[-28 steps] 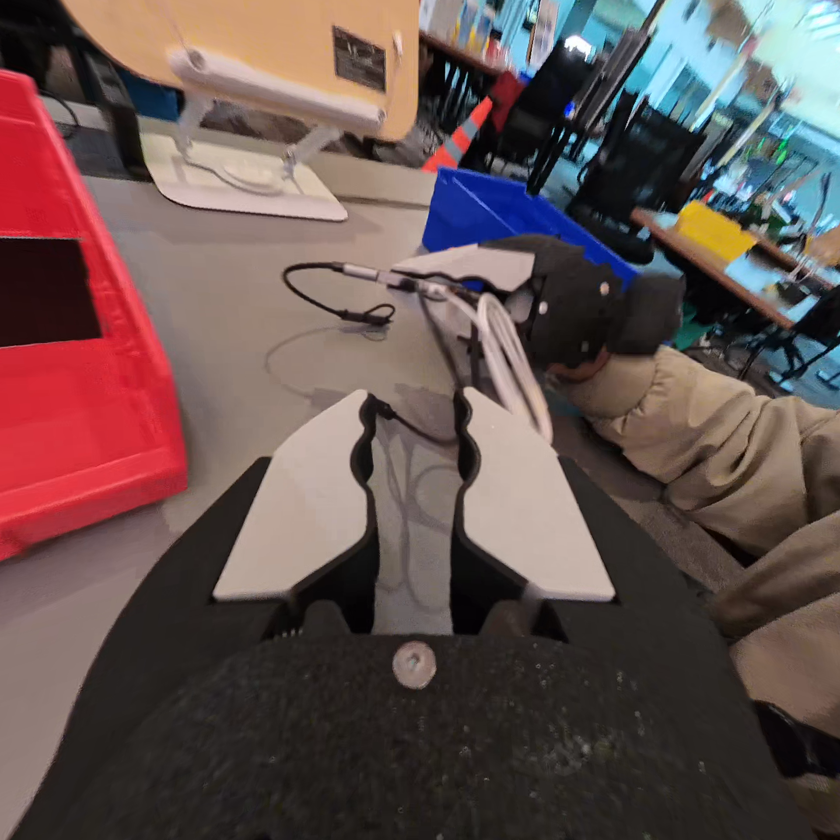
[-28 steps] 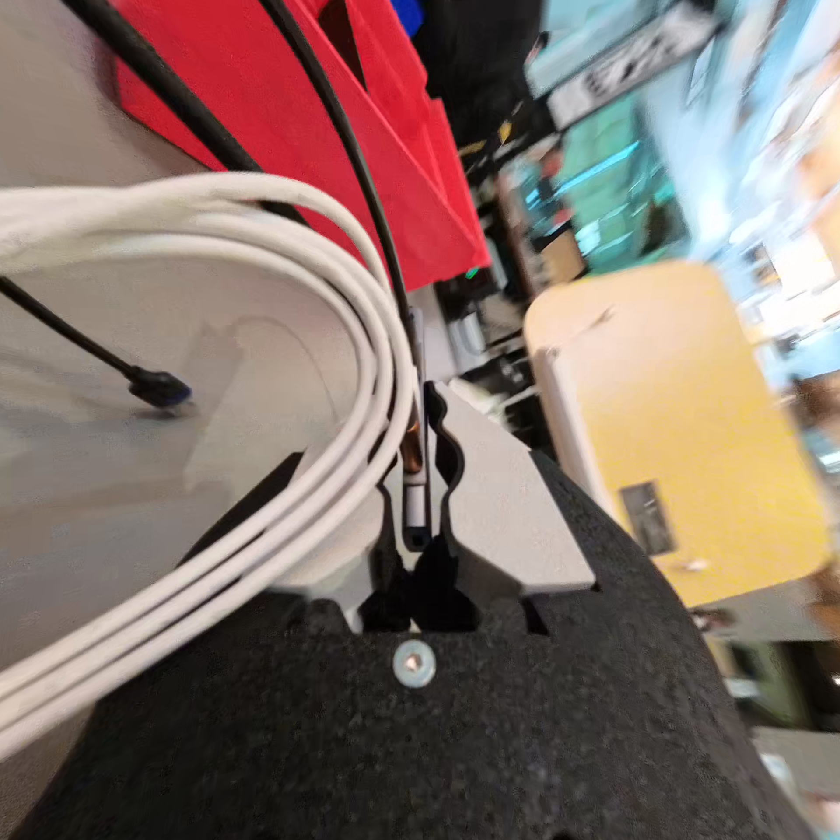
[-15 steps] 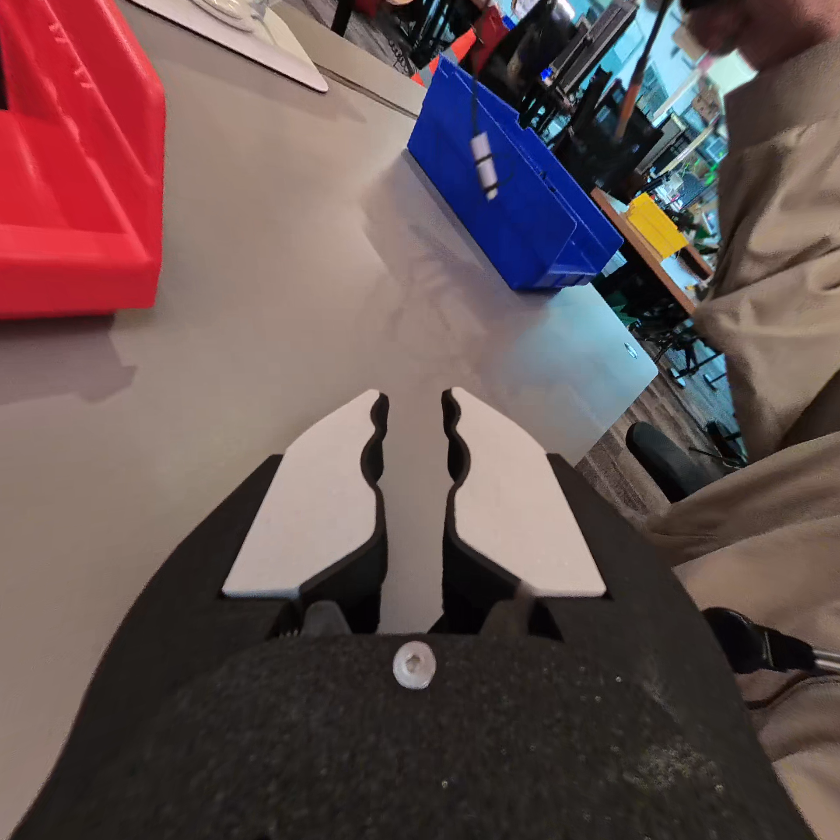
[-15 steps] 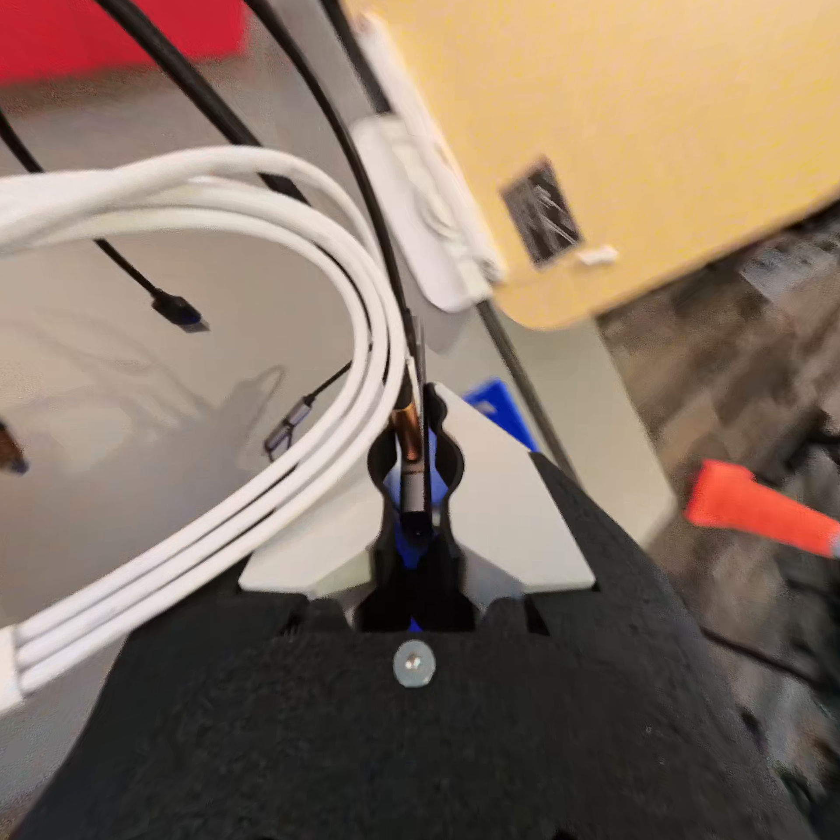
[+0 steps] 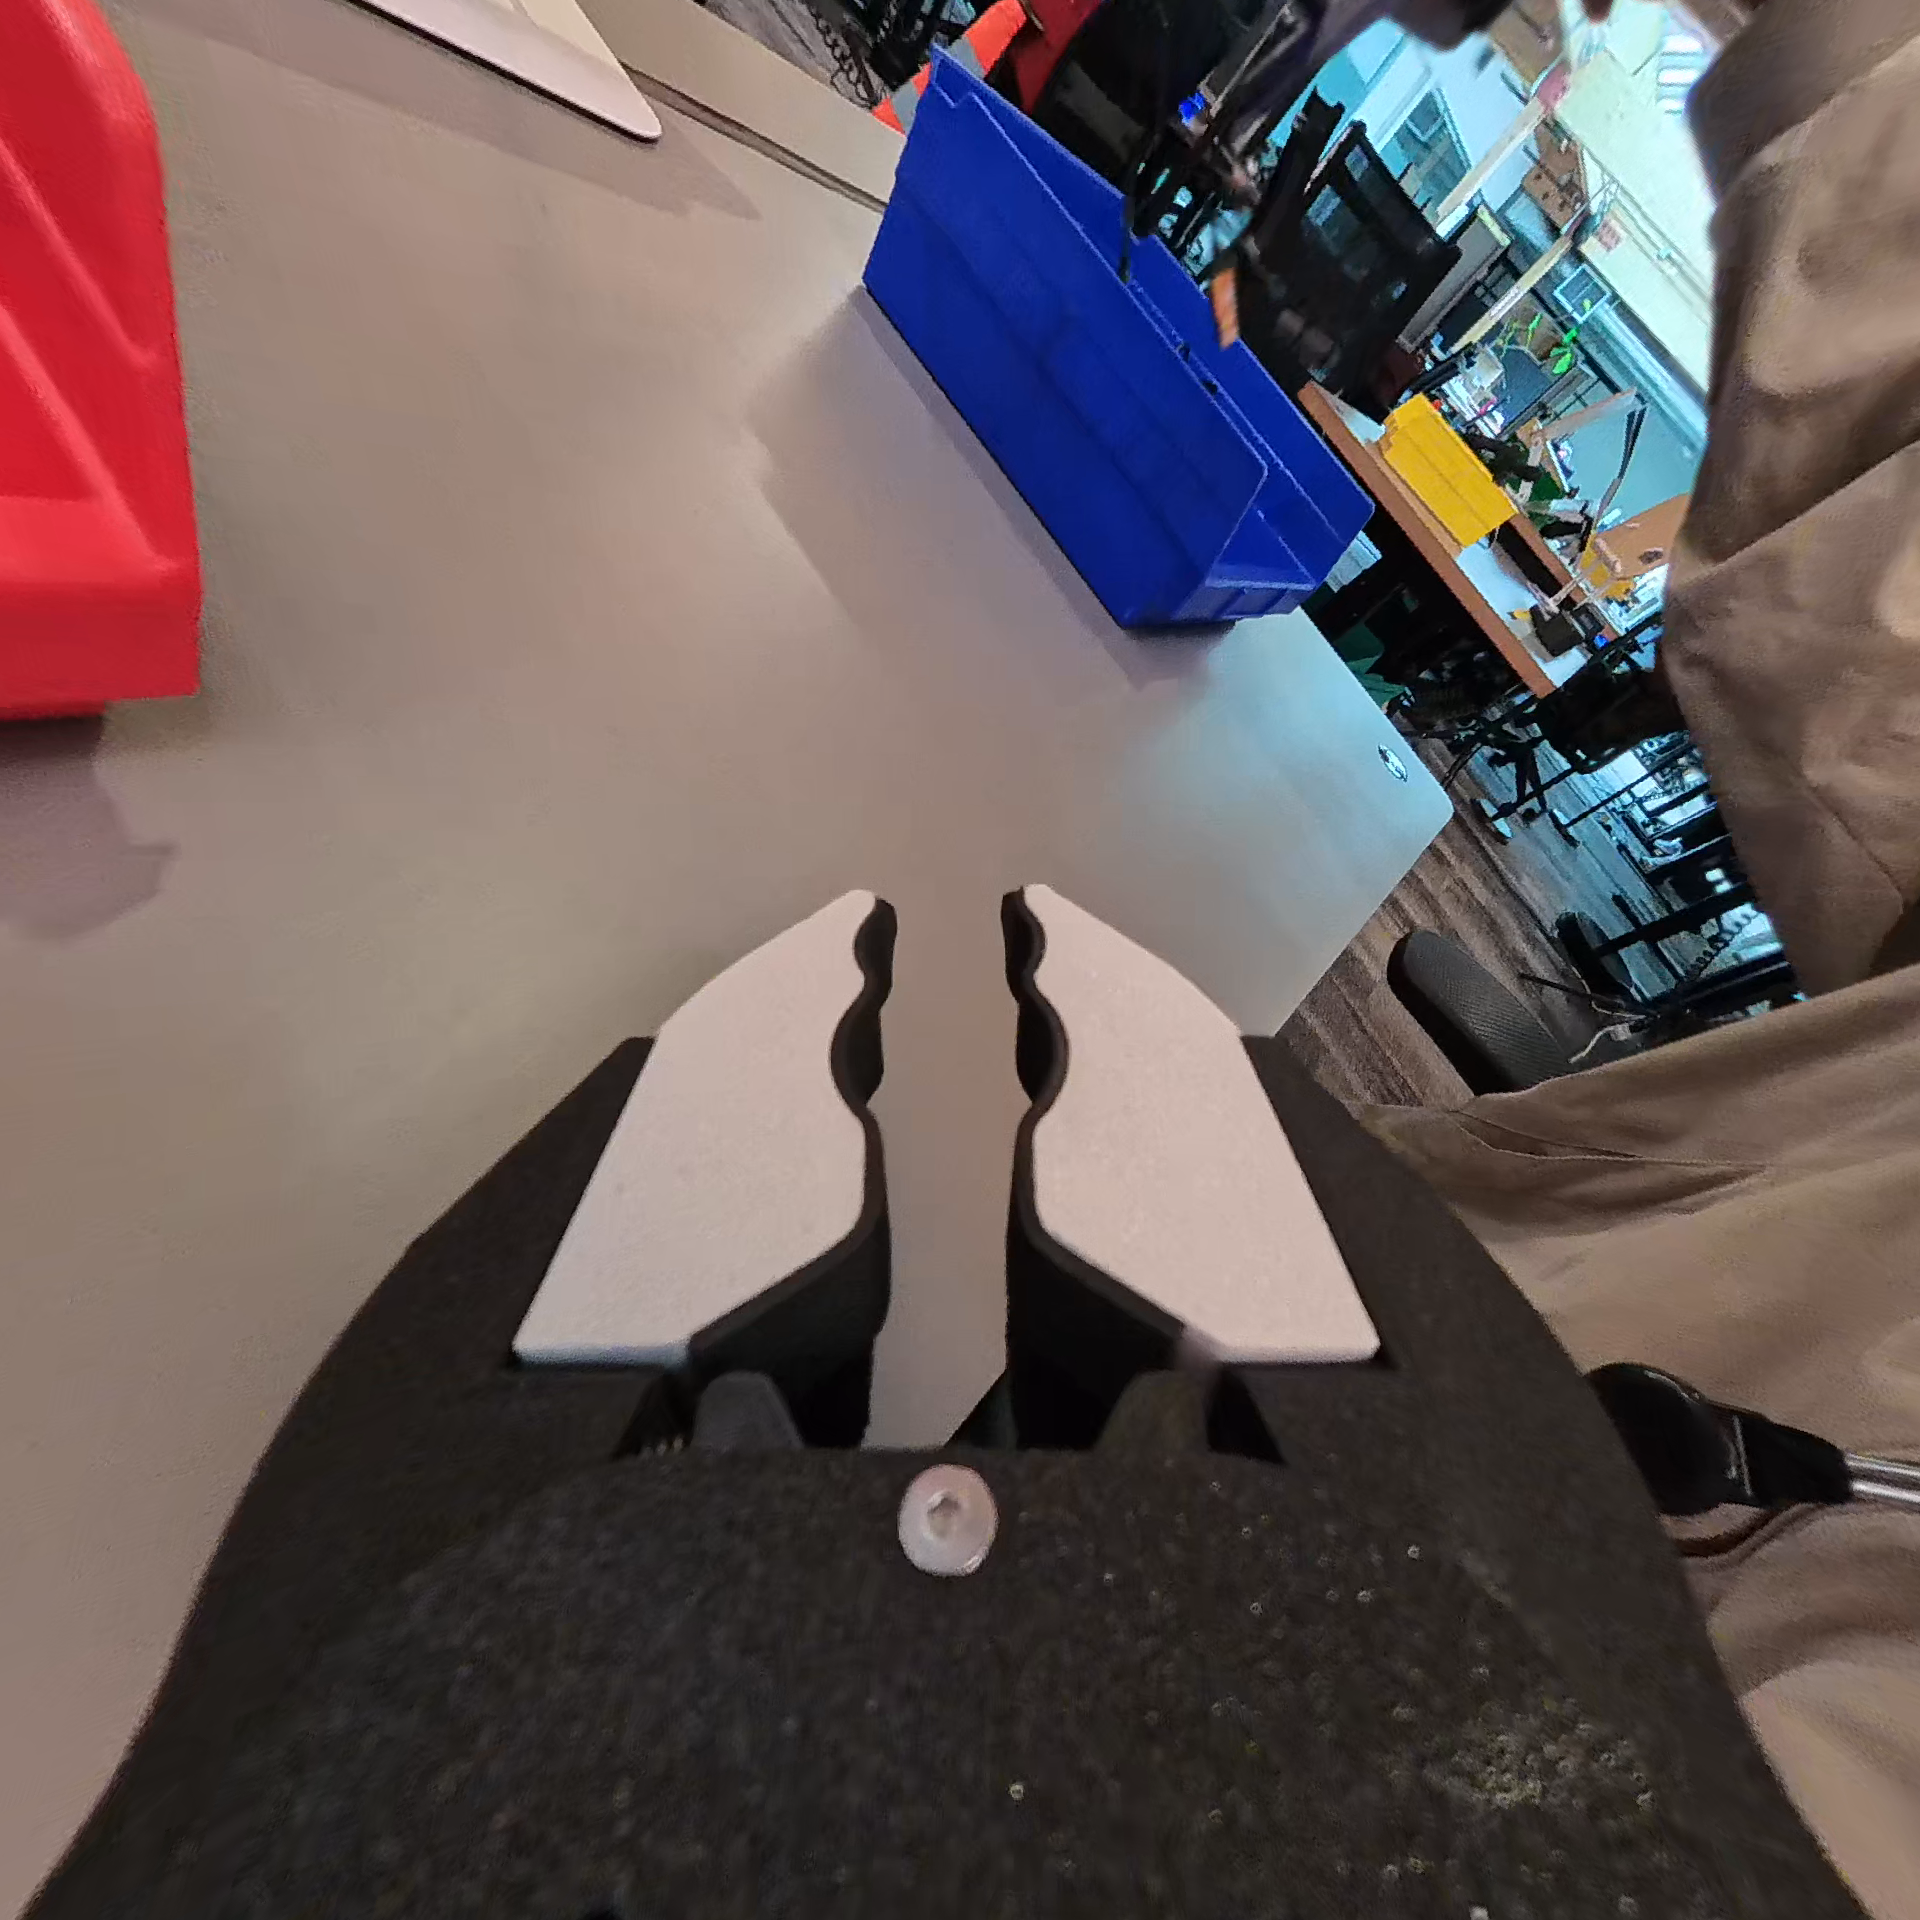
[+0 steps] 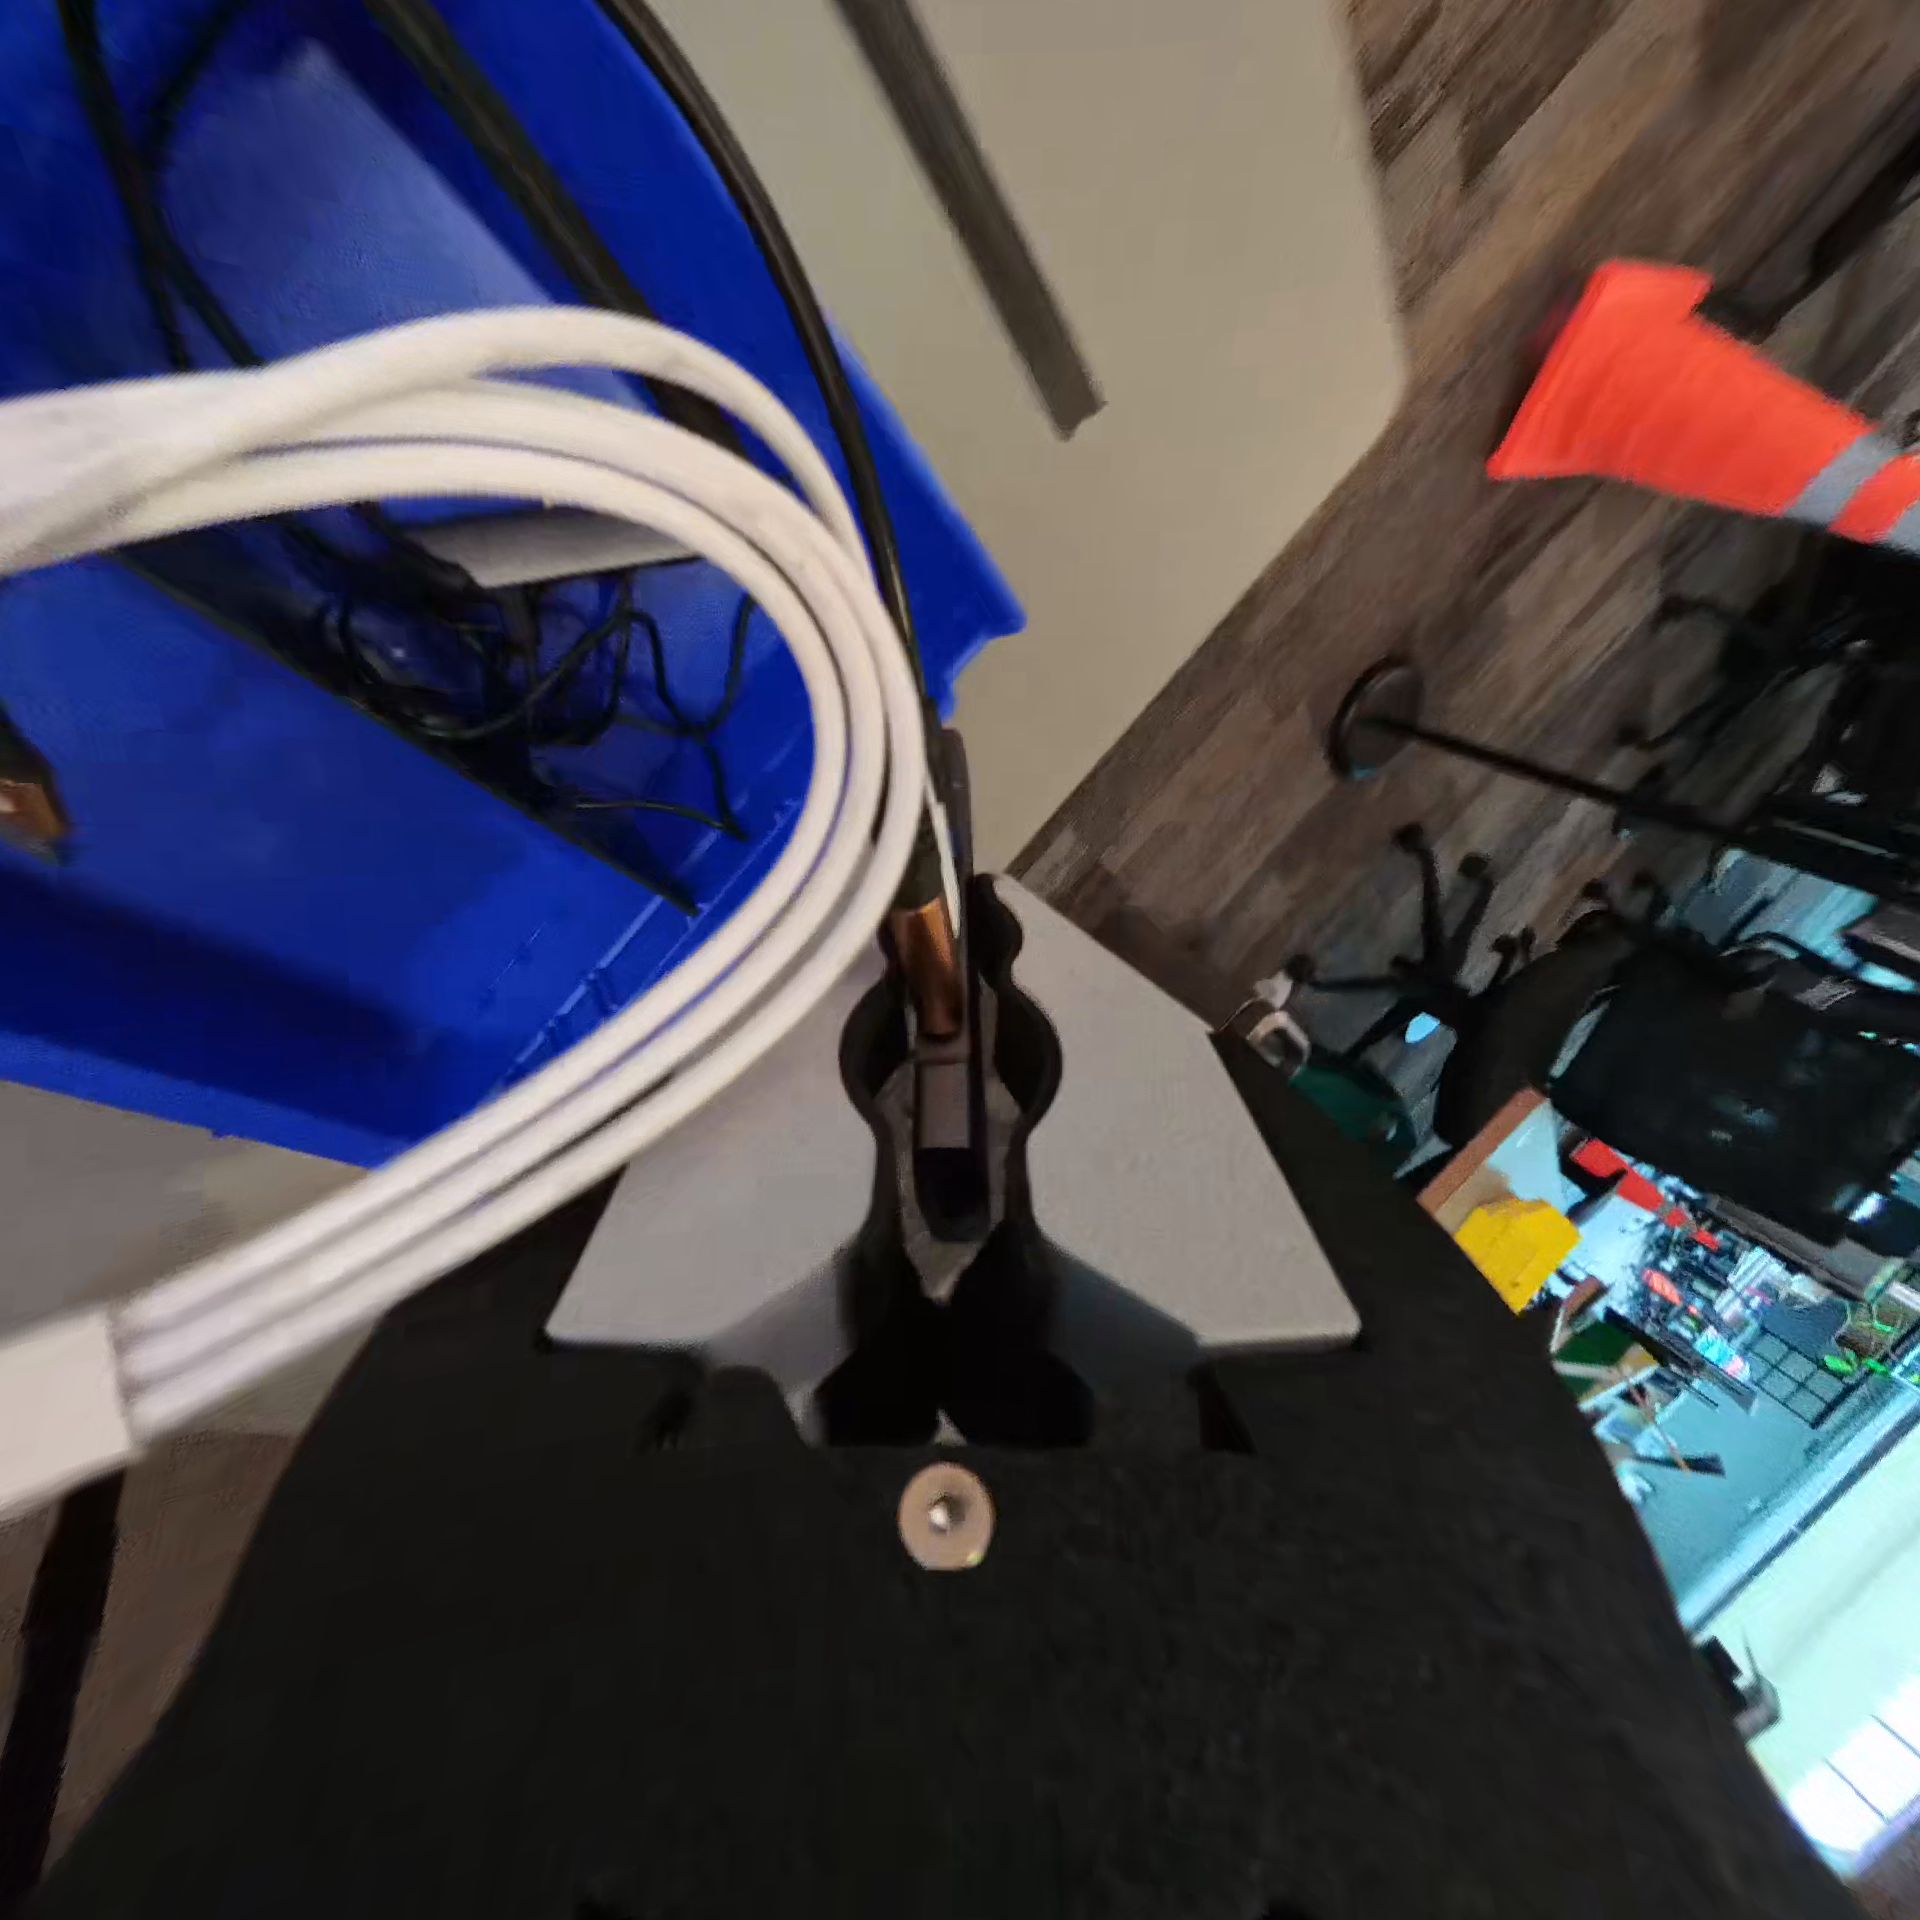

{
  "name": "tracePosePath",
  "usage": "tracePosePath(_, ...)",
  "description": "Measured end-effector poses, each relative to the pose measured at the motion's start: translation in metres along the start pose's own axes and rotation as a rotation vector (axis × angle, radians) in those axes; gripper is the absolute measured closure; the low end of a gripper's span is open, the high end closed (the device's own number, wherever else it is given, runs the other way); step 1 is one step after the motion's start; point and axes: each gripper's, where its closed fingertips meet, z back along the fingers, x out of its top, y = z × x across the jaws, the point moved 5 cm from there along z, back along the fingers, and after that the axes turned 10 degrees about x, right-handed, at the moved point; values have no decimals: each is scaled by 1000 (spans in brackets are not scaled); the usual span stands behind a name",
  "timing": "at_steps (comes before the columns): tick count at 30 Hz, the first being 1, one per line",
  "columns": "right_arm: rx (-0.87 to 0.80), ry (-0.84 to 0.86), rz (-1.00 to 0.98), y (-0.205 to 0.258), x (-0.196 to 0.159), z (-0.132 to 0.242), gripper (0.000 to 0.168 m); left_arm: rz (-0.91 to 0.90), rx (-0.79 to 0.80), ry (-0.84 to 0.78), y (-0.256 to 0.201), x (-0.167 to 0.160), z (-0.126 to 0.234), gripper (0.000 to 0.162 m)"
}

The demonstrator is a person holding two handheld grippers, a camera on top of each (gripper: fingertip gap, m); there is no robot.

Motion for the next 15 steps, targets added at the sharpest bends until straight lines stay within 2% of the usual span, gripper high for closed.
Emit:
tracePosePath(1, 25, 46, 9, 4, 2, -17, 161, -1, -2, 3, -1, 0, -1, 142)
tracePosePath(3, 28, 157, 41, 6, 3, -39, 160, -6, -1, 8, -2, -1, -1, 142)
tracePosePath(6, 7, 198, 35, -3, 7, -34, 160, -4, 1, 14, -1, -3, 0, 142)
tracePosePath(11, -75, 45, -17, -32, 8, 39, 161, 7, 4, 36, 4, -8, 2, 142)
tracePosePath(15, -20, -64, -11, -29, 11, 78, 161, 16, -1, 62, 6, -11, 1, 142)
